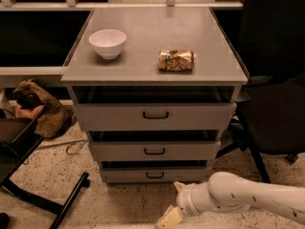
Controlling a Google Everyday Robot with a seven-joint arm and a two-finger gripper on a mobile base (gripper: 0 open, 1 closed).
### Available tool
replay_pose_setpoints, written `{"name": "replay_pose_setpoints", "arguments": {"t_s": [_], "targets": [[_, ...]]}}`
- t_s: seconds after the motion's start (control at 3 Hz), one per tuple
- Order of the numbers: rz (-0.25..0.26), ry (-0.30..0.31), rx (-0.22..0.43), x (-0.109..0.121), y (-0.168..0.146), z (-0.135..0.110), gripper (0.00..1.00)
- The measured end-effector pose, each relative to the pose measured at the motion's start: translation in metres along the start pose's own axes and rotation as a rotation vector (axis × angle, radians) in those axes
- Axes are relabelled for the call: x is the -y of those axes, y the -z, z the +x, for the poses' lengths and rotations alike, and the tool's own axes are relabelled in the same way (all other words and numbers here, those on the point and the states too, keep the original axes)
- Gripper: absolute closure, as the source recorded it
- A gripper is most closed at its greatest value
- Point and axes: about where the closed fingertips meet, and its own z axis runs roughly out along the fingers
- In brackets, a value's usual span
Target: Open bottom drawer
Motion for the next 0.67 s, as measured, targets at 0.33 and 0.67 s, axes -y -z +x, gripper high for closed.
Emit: {"name": "replay_pose_setpoints", "arguments": {"t_s": [0.33,0.67], "targets": [[0.0,0.0,0.0,0.0,0.0,0.0,0.0],[-0.012,-0.002,0.018,0.005,-0.013,0.001,0.0]]}}
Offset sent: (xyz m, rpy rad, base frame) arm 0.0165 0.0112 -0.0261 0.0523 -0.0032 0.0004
